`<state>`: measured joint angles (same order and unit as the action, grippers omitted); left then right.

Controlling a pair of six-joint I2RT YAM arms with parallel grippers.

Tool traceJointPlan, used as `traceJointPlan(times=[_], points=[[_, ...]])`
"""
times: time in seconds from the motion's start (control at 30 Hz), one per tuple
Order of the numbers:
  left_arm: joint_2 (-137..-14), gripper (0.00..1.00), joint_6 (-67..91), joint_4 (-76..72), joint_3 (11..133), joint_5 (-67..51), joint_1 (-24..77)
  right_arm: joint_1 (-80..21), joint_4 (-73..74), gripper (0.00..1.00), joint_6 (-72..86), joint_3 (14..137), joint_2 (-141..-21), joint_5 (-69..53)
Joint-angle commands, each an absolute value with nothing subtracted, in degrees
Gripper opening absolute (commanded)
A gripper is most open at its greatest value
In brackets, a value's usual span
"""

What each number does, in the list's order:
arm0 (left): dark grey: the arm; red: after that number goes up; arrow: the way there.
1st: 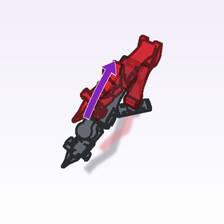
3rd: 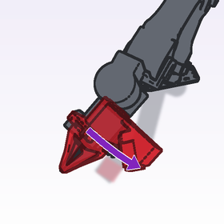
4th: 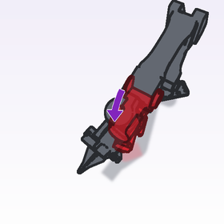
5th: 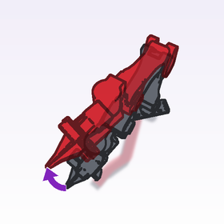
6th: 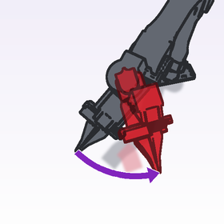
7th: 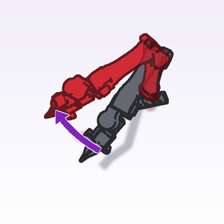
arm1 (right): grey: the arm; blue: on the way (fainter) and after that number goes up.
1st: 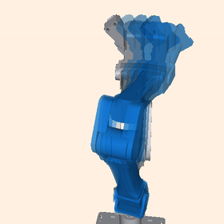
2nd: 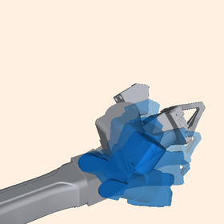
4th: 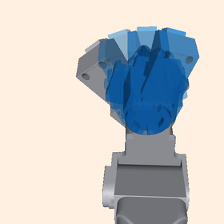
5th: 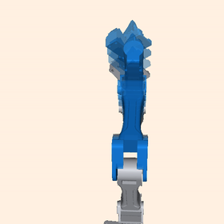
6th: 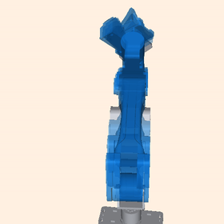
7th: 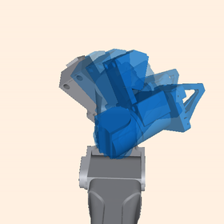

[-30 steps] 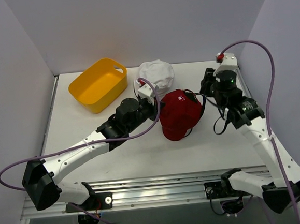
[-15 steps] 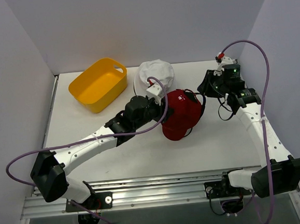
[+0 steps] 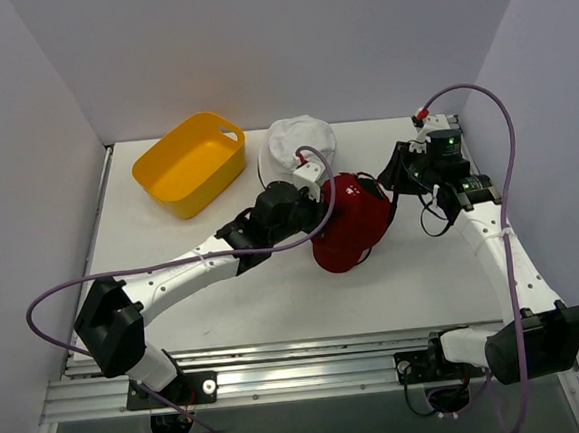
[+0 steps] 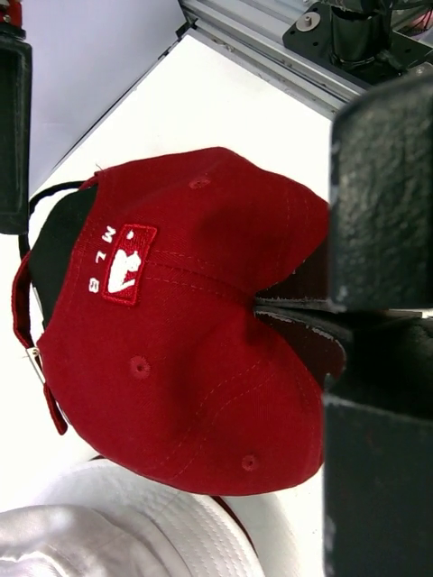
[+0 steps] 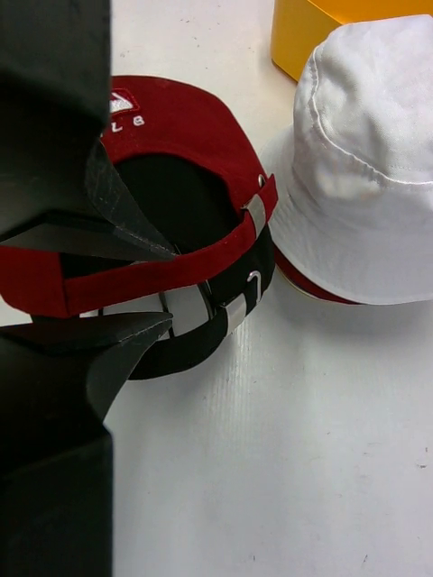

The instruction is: Stack the hats

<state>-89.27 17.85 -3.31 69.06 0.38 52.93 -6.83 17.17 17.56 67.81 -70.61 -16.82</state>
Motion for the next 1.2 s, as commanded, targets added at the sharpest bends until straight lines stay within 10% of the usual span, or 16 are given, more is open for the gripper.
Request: traceJointPlan(times=[0.0, 0.8, 1.07, 1.13, 1.17], points=[[-89.9, 0.02, 17.4, -3.2, 73.2, -1.6, 53.2, -6.8, 16.4, 0.26, 16.9, 67.6, -67.9, -17.8], [-89.6, 0.02, 7.7, 2.1, 76.6, 4.1, 53.1, -6.9, 14.4, 0.22, 17.3, 63.4, -72.9, -21.8], [-88.1, 0.02, 8.6, 3.2, 76.9, 4.7, 53.1, -6.9, 13.5, 0.00, 18.4, 64.2, -74.5, -21.1], [-86.6, 0.09, 9.5, 4.4, 76.6, 6.8, 53.1, -6.8, 13.6, 0.00, 18.6, 65.0, -73.7, -20.3], [-85.8, 0.29, 9.7, 4.4, 76.2, 7.0, 53.0, -6.8, 13.7, 0.00, 18.8, 65.2, -73.3, -19.1]])
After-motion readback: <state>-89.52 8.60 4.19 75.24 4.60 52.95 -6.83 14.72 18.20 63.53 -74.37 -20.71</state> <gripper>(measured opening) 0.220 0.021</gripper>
